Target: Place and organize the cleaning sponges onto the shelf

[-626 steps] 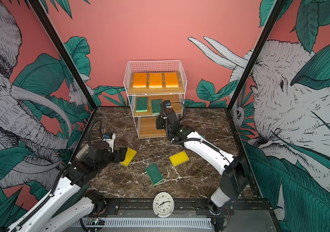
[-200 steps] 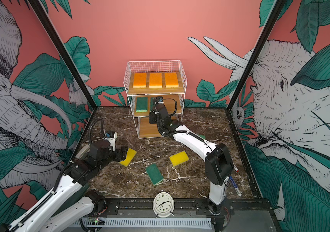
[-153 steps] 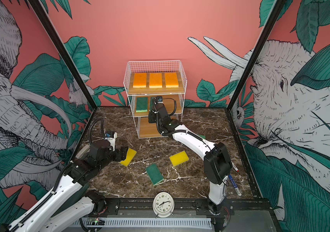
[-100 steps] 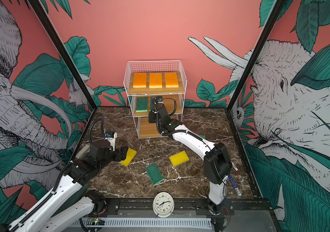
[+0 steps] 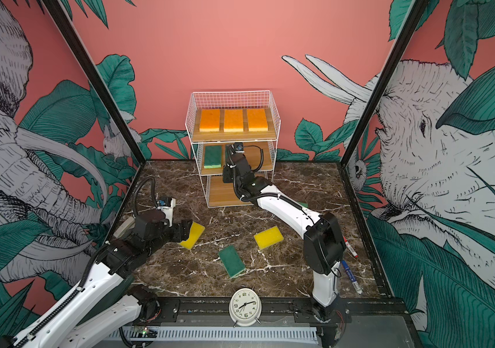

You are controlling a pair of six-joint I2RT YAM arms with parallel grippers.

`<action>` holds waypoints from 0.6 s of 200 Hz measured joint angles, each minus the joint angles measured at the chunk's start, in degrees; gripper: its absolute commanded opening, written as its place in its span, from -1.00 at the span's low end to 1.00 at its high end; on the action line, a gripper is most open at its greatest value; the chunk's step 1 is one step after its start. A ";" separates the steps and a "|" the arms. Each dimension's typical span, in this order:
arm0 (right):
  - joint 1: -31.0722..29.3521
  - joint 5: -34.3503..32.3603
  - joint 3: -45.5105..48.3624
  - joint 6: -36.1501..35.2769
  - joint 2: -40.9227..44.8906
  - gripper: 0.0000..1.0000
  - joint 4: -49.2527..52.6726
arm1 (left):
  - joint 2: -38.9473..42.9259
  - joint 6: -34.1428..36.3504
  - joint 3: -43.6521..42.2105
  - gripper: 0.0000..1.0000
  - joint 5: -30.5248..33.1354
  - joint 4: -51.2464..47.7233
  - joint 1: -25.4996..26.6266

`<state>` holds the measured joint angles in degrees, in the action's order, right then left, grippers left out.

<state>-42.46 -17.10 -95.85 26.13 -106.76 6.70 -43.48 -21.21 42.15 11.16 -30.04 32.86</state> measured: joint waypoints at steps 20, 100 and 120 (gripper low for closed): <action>0.00 0.02 0.00 0.00 0.00 -0.30 -0.02 | 0.00 -0.02 0.00 0.59 0.00 0.00 0.00; -2.14 -1.20 8.63 -0.81 8.39 0.04 0.00 | 0.00 0.13 0.02 0.60 1.07 -0.74 0.00; -2.95 -2.21 11.32 -0.87 12.79 0.21 1.53 | 0.00 0.44 0.22 0.62 2.03 -2.29 0.00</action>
<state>-45.41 -19.31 -84.53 25.26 -93.97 8.23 -43.48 -20.78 42.37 13.19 -32.34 32.86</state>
